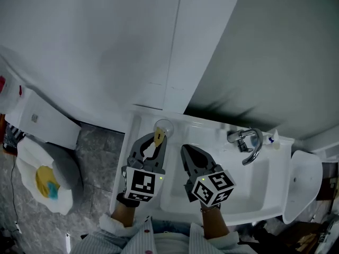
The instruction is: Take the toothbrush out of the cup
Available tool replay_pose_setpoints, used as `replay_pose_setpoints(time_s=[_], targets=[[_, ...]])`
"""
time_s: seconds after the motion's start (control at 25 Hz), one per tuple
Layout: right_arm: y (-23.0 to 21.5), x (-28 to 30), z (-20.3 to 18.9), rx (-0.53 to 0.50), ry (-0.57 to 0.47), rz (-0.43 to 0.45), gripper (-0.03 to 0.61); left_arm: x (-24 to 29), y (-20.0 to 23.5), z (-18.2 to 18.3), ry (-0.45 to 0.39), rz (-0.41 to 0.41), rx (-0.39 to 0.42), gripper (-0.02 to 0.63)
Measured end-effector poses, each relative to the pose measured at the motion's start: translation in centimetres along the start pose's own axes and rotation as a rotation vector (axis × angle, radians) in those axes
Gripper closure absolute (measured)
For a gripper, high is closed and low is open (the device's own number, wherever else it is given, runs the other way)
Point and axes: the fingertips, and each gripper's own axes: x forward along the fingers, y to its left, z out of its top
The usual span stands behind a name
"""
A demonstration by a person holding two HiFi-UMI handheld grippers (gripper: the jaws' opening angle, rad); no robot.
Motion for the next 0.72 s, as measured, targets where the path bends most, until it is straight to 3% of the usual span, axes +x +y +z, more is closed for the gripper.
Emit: replay_pose_setpoints(time_s=[0.72], targets=[[4.7,-3.4,2.5,-0.075,-0.09,0.057,0.566,-7.5,-1.5,3.5,-0.091,0.016,-0.039,0.568]])
